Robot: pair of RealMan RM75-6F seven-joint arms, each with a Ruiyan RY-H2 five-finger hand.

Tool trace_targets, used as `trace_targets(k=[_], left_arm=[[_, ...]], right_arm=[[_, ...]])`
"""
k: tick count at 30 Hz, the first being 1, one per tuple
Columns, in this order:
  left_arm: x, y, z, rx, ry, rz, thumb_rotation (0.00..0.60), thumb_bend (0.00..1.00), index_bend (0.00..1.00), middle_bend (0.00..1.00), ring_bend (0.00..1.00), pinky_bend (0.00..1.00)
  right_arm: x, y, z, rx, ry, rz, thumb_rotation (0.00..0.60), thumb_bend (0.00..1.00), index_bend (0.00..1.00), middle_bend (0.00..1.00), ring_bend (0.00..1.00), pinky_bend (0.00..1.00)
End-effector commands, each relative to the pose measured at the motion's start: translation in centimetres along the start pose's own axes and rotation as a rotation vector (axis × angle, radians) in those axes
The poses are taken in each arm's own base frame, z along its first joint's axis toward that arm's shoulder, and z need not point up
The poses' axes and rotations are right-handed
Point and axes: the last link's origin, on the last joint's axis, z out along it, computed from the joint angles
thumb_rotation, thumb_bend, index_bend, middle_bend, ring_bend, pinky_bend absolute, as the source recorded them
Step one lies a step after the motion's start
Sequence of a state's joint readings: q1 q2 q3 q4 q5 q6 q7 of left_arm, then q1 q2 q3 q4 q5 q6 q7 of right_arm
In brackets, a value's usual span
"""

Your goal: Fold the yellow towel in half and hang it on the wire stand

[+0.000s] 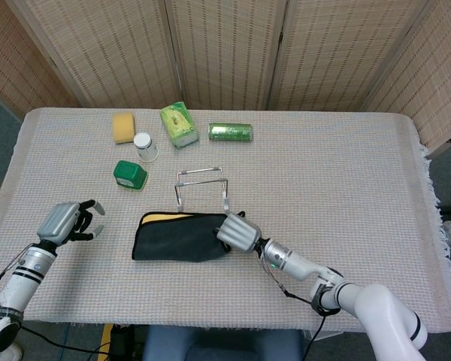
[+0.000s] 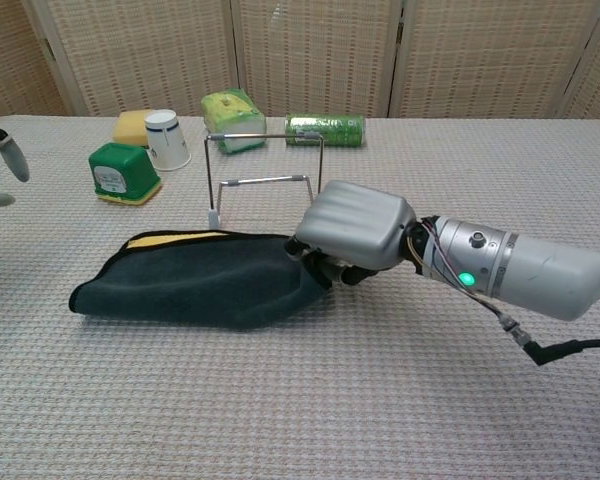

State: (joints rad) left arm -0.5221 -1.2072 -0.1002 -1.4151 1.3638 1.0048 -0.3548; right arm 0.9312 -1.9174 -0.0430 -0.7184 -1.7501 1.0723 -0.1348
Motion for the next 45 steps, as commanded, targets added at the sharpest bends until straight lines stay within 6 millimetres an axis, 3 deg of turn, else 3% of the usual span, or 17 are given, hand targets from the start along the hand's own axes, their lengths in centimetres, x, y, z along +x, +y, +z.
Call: trace_targets(k=[1, 6, 18, 25, 34, 45], left_arm=[[0.1, 0.0, 0.0, 0.000, 0.004, 0.000, 0.600, 0.38, 0.45, 0.89, 0.80, 0.89], [0.4, 0.0, -0.1, -0.001, 0.015, 0.000, 0.600, 0.38, 0.45, 0.89, 0.81, 0.89], [1.7, 0.2, -0.7, -0.003, 0.046, 0.015, 0.600, 0.38, 0.45, 0.89, 0.80, 0.89], [1.9, 0.4, -0.8, -0.008, 0.049, 0.012, 0.600, 0.38, 0.45, 0.89, 0.80, 0.89], [2.1, 0.3, -1.1, -0.009, 0.050, 0.008, 0.600, 0.38, 0.45, 0.89, 0.80, 0.89], [2.1, 0.1, -1.2, -0.006, 0.040, 0.010, 0.600, 0.38, 0.45, 0.89, 0.80, 0.89]], right_arm=[[0.8, 0.3, -0.1, -0.014, 0.040, 0.025, 0.600, 0.58, 0.56, 0.88, 1.00, 1.00], [2.9, 1.0, -0.2, -0.045, 0.129, 0.069, 0.600, 0.58, 0.59, 0.89, 1.00, 1.00], [12.0, 3.8, 0.6, -0.135, 0.401, 0.116, 0.600, 0.58, 0.61, 0.90, 1.00, 1.00], [16.2, 4.9, 0.3, -0.190, 0.503, 0.117, 0.600, 0.58, 0.62, 0.91, 1.00, 1.00], [18.5, 6.1, -0.5, -0.253, 0.577, 0.023, 0.600, 0.59, 0.63, 0.91, 1.00, 1.00], [16.5, 6.6, 0.8, -0.303, 0.441, -0.018, 0.600, 0.59, 0.65, 0.92, 1.00, 1.00]])
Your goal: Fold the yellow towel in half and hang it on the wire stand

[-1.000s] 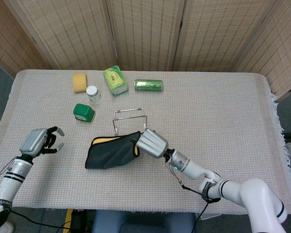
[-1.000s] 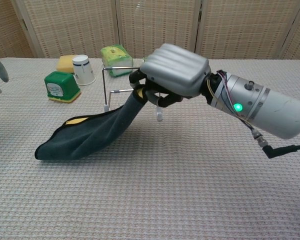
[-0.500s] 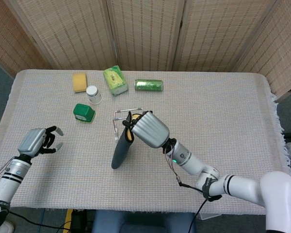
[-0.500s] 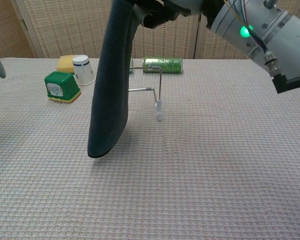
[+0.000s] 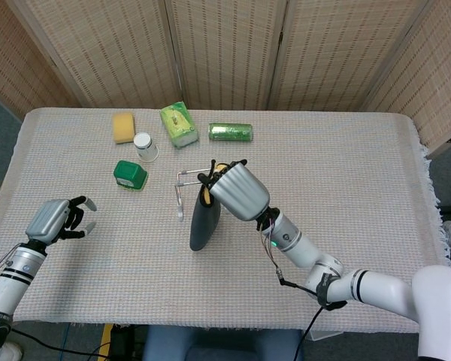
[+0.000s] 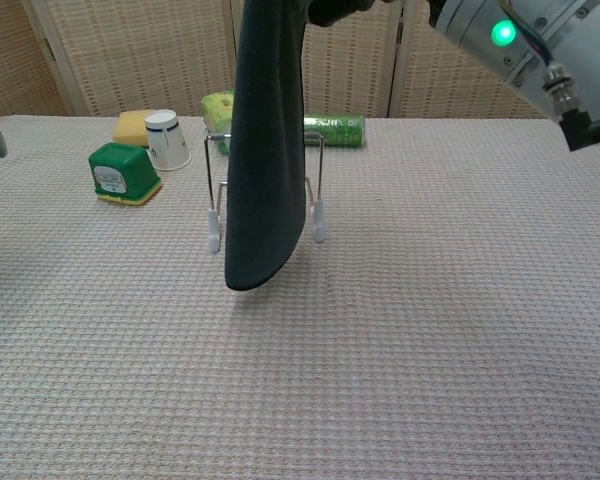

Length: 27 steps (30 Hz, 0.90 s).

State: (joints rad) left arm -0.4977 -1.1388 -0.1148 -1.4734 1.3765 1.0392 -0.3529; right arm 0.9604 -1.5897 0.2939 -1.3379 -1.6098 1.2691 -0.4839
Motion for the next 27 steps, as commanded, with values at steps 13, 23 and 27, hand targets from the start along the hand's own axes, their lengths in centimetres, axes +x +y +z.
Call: trace_targets(k=[13, 23, 27], left_arm=[[0.1, -0.6, -0.4, 0.020, 0.003, -0.003, 0.600, 0.38, 0.45, 0.89, 0.80, 0.89], [0.4, -1.7, -1.2, 0.057, 0.011, -0.006, 0.600, 0.38, 0.45, 0.89, 0.80, 0.89], [0.4, -1.9, -1.6, 0.065, 0.014, -0.009, 0.600, 0.38, 0.45, 0.89, 0.80, 0.89]], right_arm=[[-4.0, -0.1, 6.0, -0.047, -0.102, -0.120, 0.600, 0.59, 0.65, 0.92, 1.00, 1.00], [-5.6, -0.2, 10.2, -0.065, -0.121, -0.181, 0.600, 0.59, 0.65, 0.92, 1.00, 1.00], [-6.5, -0.6, 11.3, -0.065, -0.140, -0.198, 0.600, 0.59, 0.65, 0.92, 1.00, 1.00]])
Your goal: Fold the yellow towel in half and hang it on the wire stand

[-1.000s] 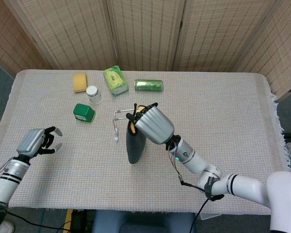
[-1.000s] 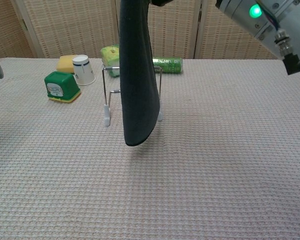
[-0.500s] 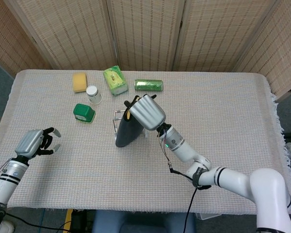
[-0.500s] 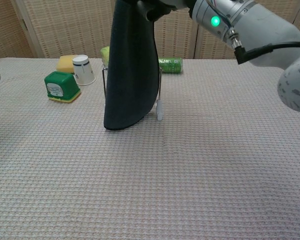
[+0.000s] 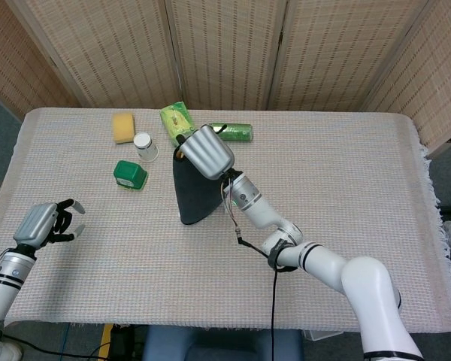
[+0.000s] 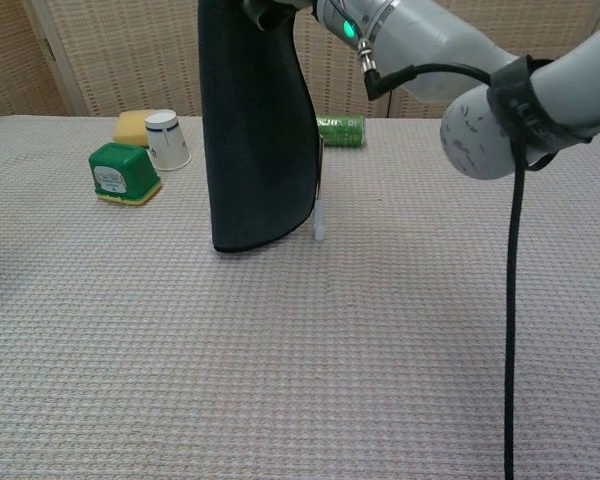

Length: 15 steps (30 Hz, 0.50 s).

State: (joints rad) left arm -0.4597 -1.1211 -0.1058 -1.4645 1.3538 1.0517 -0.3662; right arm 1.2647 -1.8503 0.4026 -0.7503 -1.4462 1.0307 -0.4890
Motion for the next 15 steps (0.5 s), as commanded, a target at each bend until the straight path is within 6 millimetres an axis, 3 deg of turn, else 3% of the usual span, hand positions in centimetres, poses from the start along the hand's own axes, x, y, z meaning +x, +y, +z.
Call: trace_targets(k=[1, 11, 13, 15], left_arm=[[0.0, -0.2, -0.3, 0.006, 0.000, 0.000, 0.600, 0.38, 0.45, 0.89, 0.80, 0.89], [0.0, -0.9, -0.9, 0.026, -0.002, -0.001, 0.600, 0.38, 0.45, 0.89, 0.80, 0.89], [-0.1, -1.0, -1.0, 0.029, -0.007, 0.002, 0.600, 0.38, 0.45, 0.89, 0.80, 0.89], [-0.1, -1.1, -1.0, 0.032, -0.009, 0.003, 0.600, 0.38, 0.45, 0.89, 0.80, 0.89]], right_arm=[[-0.4, -1.2, 1.4, 0.005, -0.020, 0.007, 0.600, 0.59, 0.65, 0.92, 1.00, 1.00], [-2.5, -2.0, 2.2, -0.005, -0.106, -0.037, 0.600, 0.58, 0.65, 0.91, 1.00, 1.00], [-2.8, -2.0, 2.3, -0.016, -0.122, -0.043, 0.600, 0.58, 0.58, 0.90, 1.00, 1.00], [-3.0, -2.0, 2.5, -0.030, -0.138, -0.041, 0.600, 0.57, 0.44, 0.90, 1.00, 1.00]])
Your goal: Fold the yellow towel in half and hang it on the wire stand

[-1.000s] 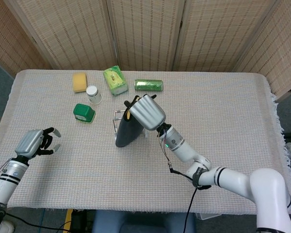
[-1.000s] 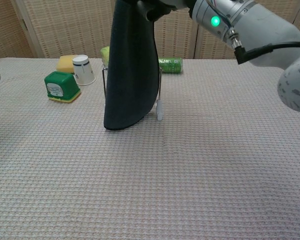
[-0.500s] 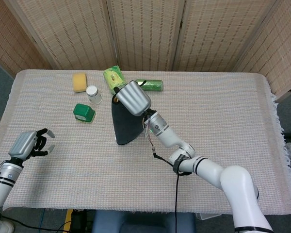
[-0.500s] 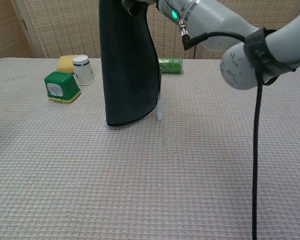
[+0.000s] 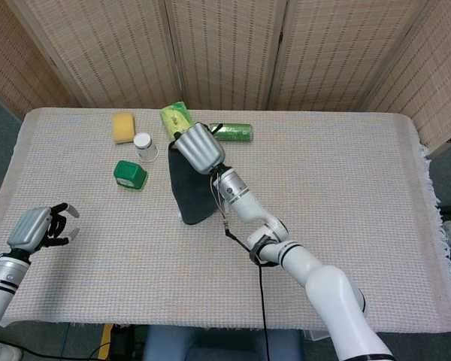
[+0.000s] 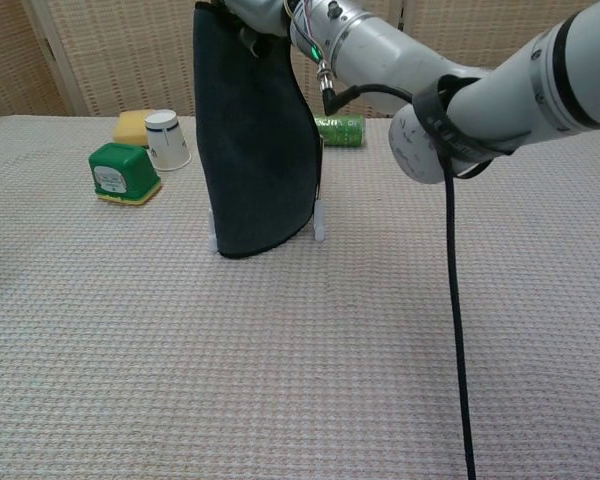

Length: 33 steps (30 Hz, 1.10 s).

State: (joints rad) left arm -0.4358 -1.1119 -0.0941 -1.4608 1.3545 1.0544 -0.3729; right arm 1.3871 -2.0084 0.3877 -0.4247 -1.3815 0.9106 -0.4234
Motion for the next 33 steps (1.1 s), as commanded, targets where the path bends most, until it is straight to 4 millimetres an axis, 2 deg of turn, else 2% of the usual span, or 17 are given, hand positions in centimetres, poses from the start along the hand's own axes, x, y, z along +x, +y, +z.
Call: trace_targets(k=[1, 2, 4, 5, 11, 15, 23, 33], left_arm=[[0.0, 0.0, 0.0, 0.003, -0.002, 0.001, 0.600, 0.38, 0.45, 0.89, 0.80, 0.89], [0.1, 0.0, 0.0, 0.003, 0.000, 0.000, 0.600, 0.38, 0.45, 0.89, 0.80, 0.89], [0.0, 0.0, 0.0, 0.001, 0.002, 0.000, 0.600, 0.38, 0.45, 0.89, 0.80, 0.89], [0.0, 0.0, 0.0, 0.001, 0.001, 0.002, 0.600, 0.38, 0.45, 0.89, 0.80, 0.89], [-0.1, 0.2, 0.2, -0.002, -0.001, 0.004, 0.600, 0.38, 0.45, 0.89, 0.80, 0.89], [0.1, 0.2, 0.3, -0.005, 0.005, 0.007, 0.600, 0.38, 0.45, 0.89, 0.80, 0.89], [0.5, 0.7, 0.5, -0.020, 0.011, 0.027, 0.600, 0.38, 0.45, 0.84, 0.75, 0.89], [1.2, 0.5, -0.2, -0.004, 0.069, 0.154, 0.600, 0.37, 0.45, 0.72, 0.62, 0.82]], right_arm=[[-0.4, -0.5, 0.4, -0.014, -0.039, 0.010, 0.600, 0.55, 0.30, 0.90, 1.00, 1.00], [-0.5, -0.5, 0.4, -0.015, -0.043, 0.013, 0.600, 0.54, 0.18, 0.90, 1.00, 1.00], [-0.6, -0.4, 0.5, -0.024, -0.056, 0.024, 0.600, 0.52, 0.04, 0.90, 1.00, 1.00], [-0.6, -0.3, 0.5, -0.027, -0.057, 0.028, 0.600, 0.52, 0.00, 0.90, 1.00, 1.00], [-0.6, 0.8, 0.1, -0.043, -0.028, 0.050, 0.600, 0.51, 0.00, 0.90, 1.00, 1.00], [-0.8, 2.1, -1.3, -0.048, 0.004, 0.079, 0.600, 0.51, 0.00, 0.90, 1.00, 1.00], [-1.3, 5.9, -7.4, -0.018, 0.025, 0.110, 0.600, 0.51, 0.00, 0.90, 1.00, 1.00], [-0.9, 12.1, -17.6, -0.093, -0.083, 0.152, 0.600, 0.51, 0.00, 0.85, 0.94, 1.00]])
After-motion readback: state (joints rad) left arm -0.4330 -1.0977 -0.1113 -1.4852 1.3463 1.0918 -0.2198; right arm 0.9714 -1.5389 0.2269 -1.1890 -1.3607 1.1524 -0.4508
